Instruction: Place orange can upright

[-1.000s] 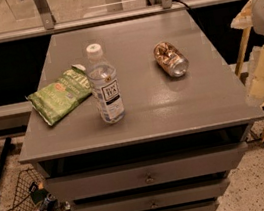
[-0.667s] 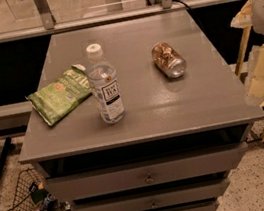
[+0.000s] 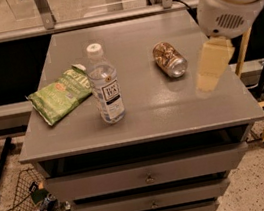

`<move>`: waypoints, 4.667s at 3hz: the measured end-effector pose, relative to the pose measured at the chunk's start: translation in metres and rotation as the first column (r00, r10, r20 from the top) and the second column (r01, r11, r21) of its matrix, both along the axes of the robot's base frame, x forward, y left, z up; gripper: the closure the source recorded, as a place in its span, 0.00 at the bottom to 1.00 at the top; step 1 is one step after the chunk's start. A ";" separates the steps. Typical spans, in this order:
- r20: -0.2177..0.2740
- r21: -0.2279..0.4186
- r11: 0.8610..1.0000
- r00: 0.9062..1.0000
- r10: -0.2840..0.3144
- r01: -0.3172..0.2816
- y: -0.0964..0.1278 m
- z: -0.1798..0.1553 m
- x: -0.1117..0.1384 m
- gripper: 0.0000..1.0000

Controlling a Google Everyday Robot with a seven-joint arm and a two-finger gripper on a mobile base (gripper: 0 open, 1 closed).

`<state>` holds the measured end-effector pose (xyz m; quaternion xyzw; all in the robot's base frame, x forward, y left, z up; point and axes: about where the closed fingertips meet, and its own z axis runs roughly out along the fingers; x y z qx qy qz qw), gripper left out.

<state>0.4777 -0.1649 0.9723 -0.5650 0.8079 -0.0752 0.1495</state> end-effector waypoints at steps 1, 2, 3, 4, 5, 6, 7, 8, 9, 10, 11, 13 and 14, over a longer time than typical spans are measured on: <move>0.015 0.006 0.996 0.995 -0.094 0.094 0.004 -0.001 0.007 0.00; 0.000 0.025 0.992 0.993 -0.121 0.121 0.008 -0.006 0.016 0.00; -0.083 0.116 0.969 0.974 -0.210 0.219 0.028 -0.010 0.049 0.00; -0.129 0.191 0.929 0.946 -0.297 0.317 0.035 -0.002 0.070 0.00; -0.163 0.231 0.860 0.889 -0.427 0.455 0.032 0.001 0.089 0.00; -0.210 0.239 0.755 0.791 -0.574 0.611 0.015 -0.015 0.110 0.00; -0.244 0.194 0.678 0.704 -0.667 0.709 0.006 -0.044 0.144 0.00; -0.258 0.105 0.668 0.669 -0.697 0.737 0.023 -0.093 0.202 0.00; -0.266 0.070 0.668 0.660 -0.703 0.740 0.035 -0.121 0.232 0.00; -0.260 0.023 0.645 0.627 -0.734 0.764 0.039 -0.141 0.249 0.18; -0.243 0.007 0.625 0.608 -0.756 0.780 0.038 -0.144 0.256 0.42; -0.214 0.011 0.622 0.610 -0.763 0.783 0.035 -0.131 0.259 0.88; -0.218 0.011 0.632 0.618 -0.755 0.775 0.037 -0.129 0.259 1.00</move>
Offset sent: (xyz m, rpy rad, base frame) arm 0.0250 0.0104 -0.0152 0.0447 0.0304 -0.1617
